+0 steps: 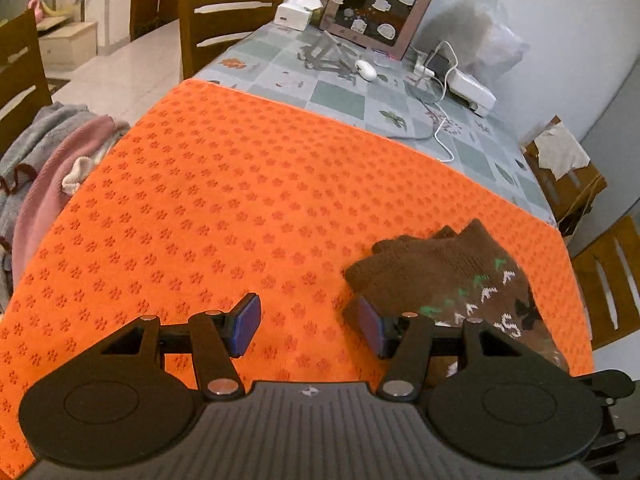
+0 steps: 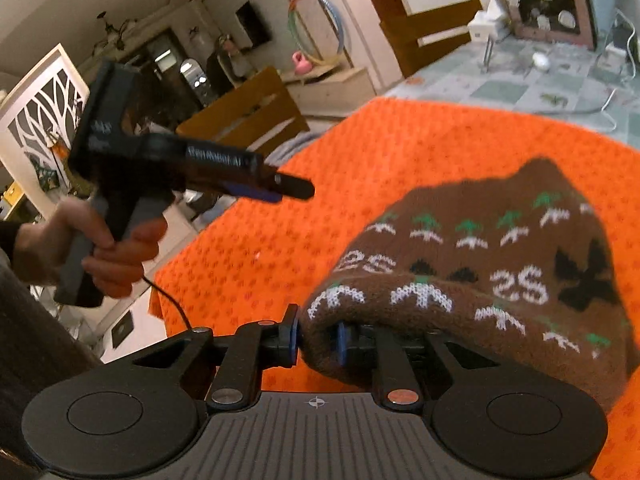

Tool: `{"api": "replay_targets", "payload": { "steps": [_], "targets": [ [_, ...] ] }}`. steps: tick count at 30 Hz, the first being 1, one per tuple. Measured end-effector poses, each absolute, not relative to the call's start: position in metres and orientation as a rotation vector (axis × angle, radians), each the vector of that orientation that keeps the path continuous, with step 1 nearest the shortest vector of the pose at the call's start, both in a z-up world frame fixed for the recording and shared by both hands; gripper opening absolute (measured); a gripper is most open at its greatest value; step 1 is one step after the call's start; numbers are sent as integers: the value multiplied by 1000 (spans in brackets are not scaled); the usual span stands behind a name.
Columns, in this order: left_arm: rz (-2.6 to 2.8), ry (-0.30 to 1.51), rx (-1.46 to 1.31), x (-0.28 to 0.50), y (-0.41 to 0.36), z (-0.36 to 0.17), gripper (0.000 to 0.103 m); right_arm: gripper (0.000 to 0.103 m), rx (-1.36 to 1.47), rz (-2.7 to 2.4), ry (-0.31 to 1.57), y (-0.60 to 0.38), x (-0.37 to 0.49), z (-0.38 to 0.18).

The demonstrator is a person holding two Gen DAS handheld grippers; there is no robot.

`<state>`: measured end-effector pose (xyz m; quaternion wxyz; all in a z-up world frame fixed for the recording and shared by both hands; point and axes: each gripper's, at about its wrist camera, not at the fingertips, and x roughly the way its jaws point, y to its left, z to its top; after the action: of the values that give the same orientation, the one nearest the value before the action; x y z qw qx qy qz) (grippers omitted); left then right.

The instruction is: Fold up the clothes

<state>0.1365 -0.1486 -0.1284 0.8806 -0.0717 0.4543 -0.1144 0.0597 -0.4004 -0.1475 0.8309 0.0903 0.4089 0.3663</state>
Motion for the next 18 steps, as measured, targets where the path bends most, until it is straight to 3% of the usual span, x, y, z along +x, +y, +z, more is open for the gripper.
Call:
{"api": "replay_targets", "payload": {
  "steps": [6, 18],
  "targets": [
    [-326, 926, -82, 127, -175, -127, 63, 44, 195, 823, 952, -411, 53, -149],
    [-551, 961, 80, 94, -244, -161, 63, 53, 254, 613, 998, -498, 36, -141]
  ]
}}
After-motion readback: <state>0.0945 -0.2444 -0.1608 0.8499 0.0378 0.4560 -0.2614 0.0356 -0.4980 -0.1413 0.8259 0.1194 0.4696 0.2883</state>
